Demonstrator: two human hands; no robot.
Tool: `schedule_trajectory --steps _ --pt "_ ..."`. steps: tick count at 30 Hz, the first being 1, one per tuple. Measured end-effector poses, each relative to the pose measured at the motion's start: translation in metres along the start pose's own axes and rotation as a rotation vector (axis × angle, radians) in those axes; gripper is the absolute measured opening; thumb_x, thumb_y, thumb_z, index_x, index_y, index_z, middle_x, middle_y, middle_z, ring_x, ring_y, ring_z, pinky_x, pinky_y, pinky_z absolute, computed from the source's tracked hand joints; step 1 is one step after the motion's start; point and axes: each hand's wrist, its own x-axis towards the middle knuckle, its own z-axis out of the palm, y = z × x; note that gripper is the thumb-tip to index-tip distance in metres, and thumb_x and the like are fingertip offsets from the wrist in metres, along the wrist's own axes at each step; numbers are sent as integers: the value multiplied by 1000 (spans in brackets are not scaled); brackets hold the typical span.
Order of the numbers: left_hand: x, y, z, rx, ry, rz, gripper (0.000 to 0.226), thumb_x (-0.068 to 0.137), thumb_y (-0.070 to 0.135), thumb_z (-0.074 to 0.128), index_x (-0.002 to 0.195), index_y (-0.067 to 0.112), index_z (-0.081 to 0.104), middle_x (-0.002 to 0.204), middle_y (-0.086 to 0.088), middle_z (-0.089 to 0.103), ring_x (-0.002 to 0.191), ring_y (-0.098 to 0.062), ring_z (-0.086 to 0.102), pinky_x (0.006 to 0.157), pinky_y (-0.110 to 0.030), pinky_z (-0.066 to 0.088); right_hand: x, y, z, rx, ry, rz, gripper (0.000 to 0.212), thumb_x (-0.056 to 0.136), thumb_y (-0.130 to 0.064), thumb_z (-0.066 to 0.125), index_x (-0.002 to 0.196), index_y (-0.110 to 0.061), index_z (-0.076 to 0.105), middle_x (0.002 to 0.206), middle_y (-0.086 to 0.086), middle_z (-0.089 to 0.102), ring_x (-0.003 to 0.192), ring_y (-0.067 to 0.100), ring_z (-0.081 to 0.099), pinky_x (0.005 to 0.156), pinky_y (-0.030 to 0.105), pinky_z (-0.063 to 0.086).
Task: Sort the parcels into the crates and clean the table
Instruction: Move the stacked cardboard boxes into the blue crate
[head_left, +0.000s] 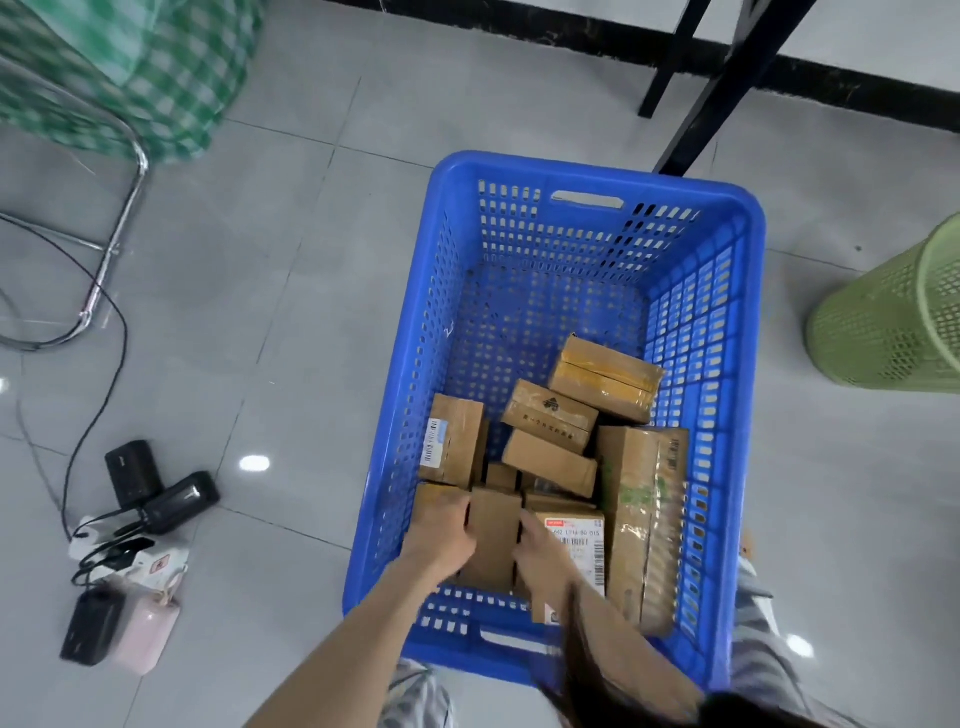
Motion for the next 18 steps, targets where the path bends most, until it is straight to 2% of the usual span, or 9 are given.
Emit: schedule_trajectory --steps 3,5,8,10,12,13,15,16,18 --pt "-29 29 -52 -173 128 -7 43 98 10 40 141 14 40 142 -6 46 105 -20 60 83 -29 49 -45 -46 -53 -53 33 -45 51 98 -8 37 146 -22 31 117 3 54 86 15 59 66 24 48" --pt "-51 56 -83 -220 229 -17 40 99 13 39 139 13 44 142 -7 47 119 -24 54 95 -31 42 -78 -75 -93 -113 63 -99 50 98 -10 34 146 -25 31 120 7 57 96 23 62 73 34 51" --pt "-84 103 -121 -295 331 -15 36 98 12 40 133 10 50 139 -8 50 123 -25 51 102 -33 39 -115 -109 -145 -156 125 -202 49 97 -10 33 144 -26 37 110 7 58 84 21 58 66 28 45" --pt "-113 136 -141 -293 382 39 37 98 11 41 133 9 51 139 -6 50 125 -23 48 103 -29 35 -138 -130 -176 -218 181 -310 42 97 -8 36 136 -16 47 112 7 56 103 24 59 80 29 44" --pt "-132 161 -159 -278 399 84 34 97 10 41 129 9 55 135 -6 53 125 -22 47 102 -27 32 -153 -148 -198 -242 212 -355 39 96 -7 39 133 -8 50 130 11 55 125 27 49 100 31 36" --pt "-158 183 -165 -292 435 108 29 97 8 41 119 8 60 125 -10 57 117 -24 51 98 -28 33 -178 -157 -219 -256 189 -384 42 96 -6 40 136 -9 48 137 9 51 127 24 47 104 30 34" --pt "-190 214 -178 -287 466 137 17 94 3 40 86 12 51 96 -14 49 90 -22 47 85 -29 33 -207 -172 -242 -269 134 -449 46 95 -5 40 140 -12 43 134 3 51 111 14 55 93 21 41" --pt "-211 235 -181 -304 501 153 18 94 1 39 82 15 42 92 -8 44 86 -17 40 82 -29 30 -233 -181 -260 -305 105 -498 46 95 -4 40 140 -14 44 127 1 51 98 8 54 80 13 40" --pt "-241 262 -186 -335 517 205 17 95 2 39 86 16 43 91 -3 44 86 -14 39 87 -31 31 -268 -196 -282 -318 61 -561 44 96 -2 40 137 -19 44 123 -2 47 85 -9 50 68 7 32"
